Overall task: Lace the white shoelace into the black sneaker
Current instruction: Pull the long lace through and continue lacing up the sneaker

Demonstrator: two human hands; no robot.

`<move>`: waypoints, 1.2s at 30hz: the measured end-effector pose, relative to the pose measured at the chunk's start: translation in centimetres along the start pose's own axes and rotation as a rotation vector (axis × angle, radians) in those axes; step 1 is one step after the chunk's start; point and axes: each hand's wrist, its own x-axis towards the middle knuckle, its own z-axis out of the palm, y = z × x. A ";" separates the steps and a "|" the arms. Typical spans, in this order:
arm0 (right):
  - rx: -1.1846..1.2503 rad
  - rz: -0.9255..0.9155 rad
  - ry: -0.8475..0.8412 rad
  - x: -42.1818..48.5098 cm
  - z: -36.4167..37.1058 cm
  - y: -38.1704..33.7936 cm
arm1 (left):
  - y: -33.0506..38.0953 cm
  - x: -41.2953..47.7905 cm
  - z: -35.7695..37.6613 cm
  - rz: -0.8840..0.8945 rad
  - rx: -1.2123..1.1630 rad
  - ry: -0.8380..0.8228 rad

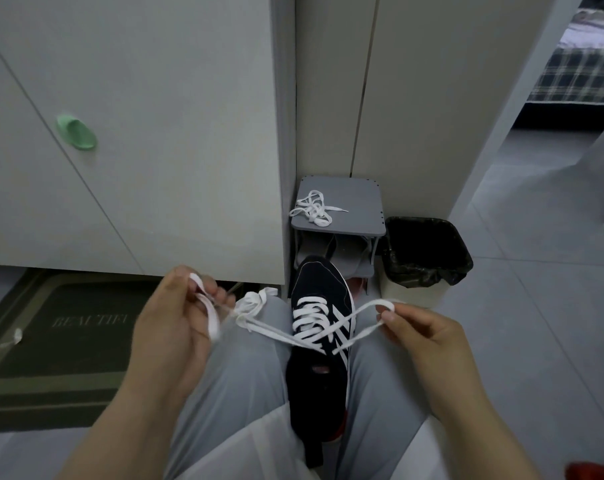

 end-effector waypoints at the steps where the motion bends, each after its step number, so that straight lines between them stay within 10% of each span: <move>1: 0.028 0.023 -0.011 0.0 0.2 0.0 | -0.3 0.0 0.4 -0.045 0.002 -0.036; 7: 0.142 0.158 -0.130 0.1 0.3 0.2 | -5.3 -1.0 0.7 0.229 1.134 -0.470; 12: 0.055 0.194 -0.192 0.0 -0.2 0.3 | -7.5 -0.4 0.4 0.514 1.572 -0.573; 21: 0.100 0.157 -0.202 0.1 -0.1 0.7 | -8.5 -0.3 0.3 0.609 1.480 -0.455; 31: -0.249 0.030 -0.376 -0.2 1.5 1.8 | -4.9 -2.0 0.6 -0.056 0.264 -0.324; 36: -0.365 -0.002 -0.292 -0.1 2.1 2.6 | -4.8 -0.8 -0.6 0.151 0.883 -0.369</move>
